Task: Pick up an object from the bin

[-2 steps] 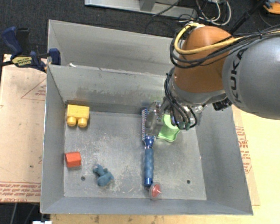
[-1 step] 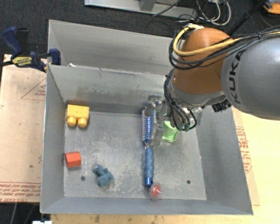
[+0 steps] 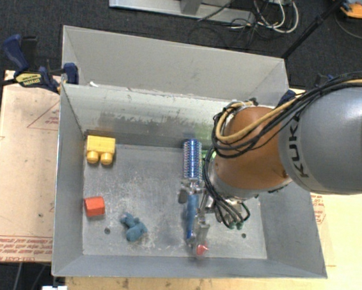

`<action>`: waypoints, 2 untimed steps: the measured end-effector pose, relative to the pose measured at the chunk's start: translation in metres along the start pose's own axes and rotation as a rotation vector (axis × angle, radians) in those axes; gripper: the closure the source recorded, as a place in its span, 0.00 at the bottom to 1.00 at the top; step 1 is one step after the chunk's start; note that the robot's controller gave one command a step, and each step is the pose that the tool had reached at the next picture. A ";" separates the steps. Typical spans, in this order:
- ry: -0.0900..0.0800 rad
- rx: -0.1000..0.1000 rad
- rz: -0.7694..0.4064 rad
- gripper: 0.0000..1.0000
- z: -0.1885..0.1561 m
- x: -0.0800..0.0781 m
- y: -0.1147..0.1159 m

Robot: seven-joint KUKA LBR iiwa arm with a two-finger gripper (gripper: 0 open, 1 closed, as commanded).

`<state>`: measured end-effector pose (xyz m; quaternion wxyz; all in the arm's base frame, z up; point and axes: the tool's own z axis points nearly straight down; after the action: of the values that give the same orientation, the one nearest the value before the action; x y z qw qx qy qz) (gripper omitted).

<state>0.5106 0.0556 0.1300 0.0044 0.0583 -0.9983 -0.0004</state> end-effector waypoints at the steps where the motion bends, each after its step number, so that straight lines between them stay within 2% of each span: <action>1: -0.005 -0.002 -0.132 0.00 0.056 -0.006 0.091; 2: -0.008 0.001 -0.122 1.00 0.054 -0.007 0.086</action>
Offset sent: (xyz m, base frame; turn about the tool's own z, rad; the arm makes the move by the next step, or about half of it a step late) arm -0.0033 0.0853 -0.0533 -0.1225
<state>0.5072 0.1416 0.0762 0.0004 0.1193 -0.9929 -0.0006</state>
